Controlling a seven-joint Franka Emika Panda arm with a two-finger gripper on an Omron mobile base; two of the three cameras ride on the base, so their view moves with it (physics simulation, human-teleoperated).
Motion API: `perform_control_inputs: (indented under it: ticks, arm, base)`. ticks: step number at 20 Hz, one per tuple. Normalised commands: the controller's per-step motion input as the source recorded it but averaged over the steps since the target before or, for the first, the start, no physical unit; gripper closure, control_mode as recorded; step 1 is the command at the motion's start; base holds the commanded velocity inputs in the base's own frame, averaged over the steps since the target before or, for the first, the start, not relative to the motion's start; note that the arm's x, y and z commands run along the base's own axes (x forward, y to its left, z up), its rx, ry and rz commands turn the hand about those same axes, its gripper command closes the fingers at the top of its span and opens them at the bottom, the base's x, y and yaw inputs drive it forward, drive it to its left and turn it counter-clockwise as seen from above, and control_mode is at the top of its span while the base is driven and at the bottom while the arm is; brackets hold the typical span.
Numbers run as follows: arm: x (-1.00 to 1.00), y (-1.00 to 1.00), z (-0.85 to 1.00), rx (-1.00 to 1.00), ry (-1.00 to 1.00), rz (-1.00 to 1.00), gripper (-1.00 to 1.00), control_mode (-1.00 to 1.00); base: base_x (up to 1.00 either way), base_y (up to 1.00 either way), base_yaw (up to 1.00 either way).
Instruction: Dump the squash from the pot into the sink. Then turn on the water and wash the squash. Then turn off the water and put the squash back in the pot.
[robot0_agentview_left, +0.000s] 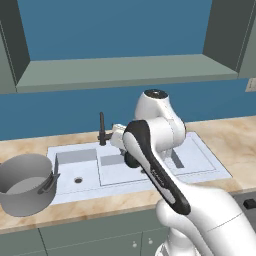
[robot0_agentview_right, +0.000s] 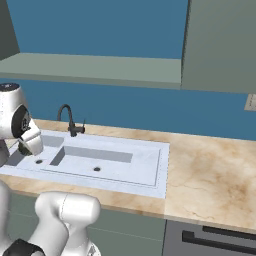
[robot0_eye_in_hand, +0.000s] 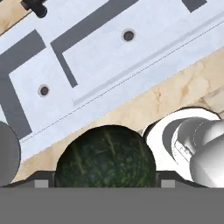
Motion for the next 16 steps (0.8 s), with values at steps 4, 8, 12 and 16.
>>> perform_control_inputs:
  ticks: [4,8,12,16]
  arm:
    - [0.00,0.89,0.56,0.00,0.00,0.13,1.00,-1.00]
    - [0.00,0.93,0.37,-0.02,0.00,0.09,1.00,-1.00]
    - [0.00,0.89,0.26,-0.04,0.00,0.08,1.00,-1.00]
    - [0.00,0.86,0.08,-0.03,0.00,0.10,1.00,-1.00]
  base:
    - [0.00,0.00,0.00]
    - [0.00,0.00,0.00]
    - [0.00,0.00,0.00]
    - [0.00,0.00,0.00]
